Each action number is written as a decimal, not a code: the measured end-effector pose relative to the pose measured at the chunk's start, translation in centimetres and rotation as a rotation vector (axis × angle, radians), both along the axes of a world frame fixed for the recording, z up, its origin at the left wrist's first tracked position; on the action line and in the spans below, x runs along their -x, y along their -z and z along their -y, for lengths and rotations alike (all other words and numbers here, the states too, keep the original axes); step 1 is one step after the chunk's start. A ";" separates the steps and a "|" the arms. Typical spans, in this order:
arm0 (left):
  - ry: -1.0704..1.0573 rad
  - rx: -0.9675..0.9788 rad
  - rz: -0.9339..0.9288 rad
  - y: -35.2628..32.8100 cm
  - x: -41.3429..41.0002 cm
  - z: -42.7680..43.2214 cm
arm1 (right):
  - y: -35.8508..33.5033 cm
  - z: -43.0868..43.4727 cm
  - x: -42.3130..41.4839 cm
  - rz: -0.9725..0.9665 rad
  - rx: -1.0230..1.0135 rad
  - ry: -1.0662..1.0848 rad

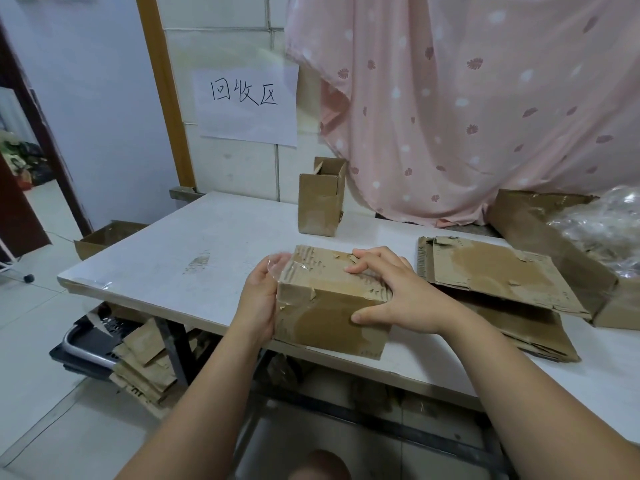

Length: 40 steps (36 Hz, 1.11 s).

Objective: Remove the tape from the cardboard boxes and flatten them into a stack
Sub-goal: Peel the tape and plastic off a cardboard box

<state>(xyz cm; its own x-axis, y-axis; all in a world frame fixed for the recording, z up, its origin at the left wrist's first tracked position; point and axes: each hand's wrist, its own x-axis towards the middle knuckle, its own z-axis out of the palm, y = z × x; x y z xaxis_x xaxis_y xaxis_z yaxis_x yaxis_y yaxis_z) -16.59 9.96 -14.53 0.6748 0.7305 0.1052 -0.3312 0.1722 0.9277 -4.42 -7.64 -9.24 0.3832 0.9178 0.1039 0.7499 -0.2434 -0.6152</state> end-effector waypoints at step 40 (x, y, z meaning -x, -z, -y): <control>-0.250 -0.780 -0.395 -2.3 1.0 -2.0 | -0.3 0.3 -0.5 -0.006 0.045 -0.058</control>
